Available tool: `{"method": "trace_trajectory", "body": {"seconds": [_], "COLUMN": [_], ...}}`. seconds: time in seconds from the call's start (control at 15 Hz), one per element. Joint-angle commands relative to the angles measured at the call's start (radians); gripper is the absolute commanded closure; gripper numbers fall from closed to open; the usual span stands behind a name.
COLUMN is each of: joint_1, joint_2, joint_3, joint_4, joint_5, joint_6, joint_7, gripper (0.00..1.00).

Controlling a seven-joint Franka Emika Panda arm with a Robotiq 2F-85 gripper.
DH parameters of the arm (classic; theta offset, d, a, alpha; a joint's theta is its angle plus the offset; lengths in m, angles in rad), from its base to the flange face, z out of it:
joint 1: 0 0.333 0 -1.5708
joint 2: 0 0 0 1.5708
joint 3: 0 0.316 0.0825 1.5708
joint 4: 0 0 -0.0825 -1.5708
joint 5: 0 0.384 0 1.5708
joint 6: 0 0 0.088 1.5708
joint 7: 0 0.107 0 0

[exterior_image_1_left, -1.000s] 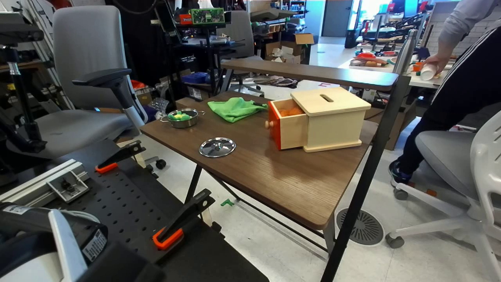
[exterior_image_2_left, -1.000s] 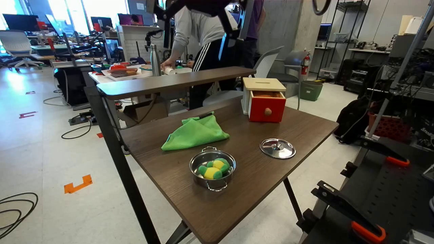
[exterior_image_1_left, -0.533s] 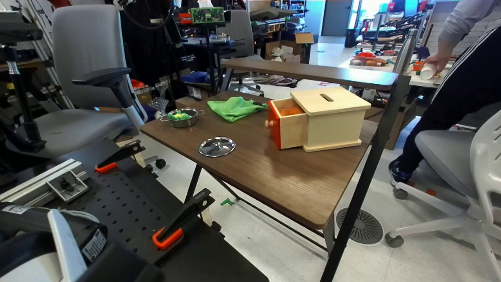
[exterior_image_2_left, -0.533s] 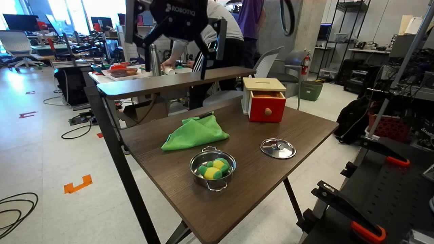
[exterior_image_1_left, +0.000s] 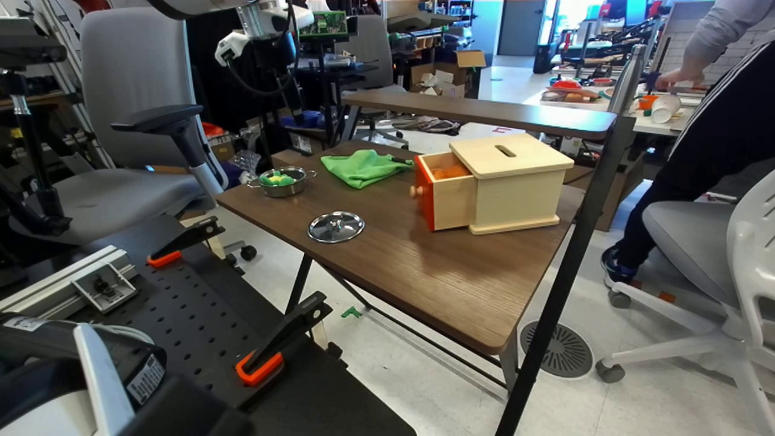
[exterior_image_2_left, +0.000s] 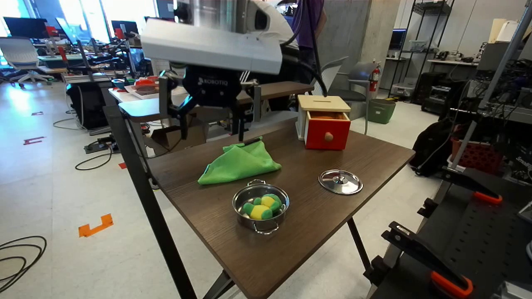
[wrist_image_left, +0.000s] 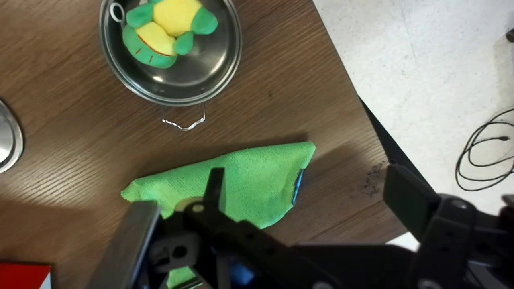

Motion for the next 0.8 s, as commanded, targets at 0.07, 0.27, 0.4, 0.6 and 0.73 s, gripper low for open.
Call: {"method": "trace_trajectory", "body": {"seconds": [0.07, 0.27, 0.4, 0.6, 0.73], "joint_1": [0.044, 0.054, 0.057, 0.062, 0.065], "joint_2": [0.118, 0.170, 0.202, 0.242, 0.270], "joint_3": [-0.043, -0.057, -0.063, -0.075, -0.083], "joint_4": [0.146, 0.218, 0.264, 0.325, 0.363], "joint_5": [0.039, 0.038, 0.039, 0.036, 0.031], "joint_6": [-0.092, -0.150, -0.178, -0.214, -0.234], "joint_7": [-0.044, -0.050, -0.052, -0.051, -0.051], "gripper": [0.00, 0.00, 0.00, 0.00, 0.00]}}
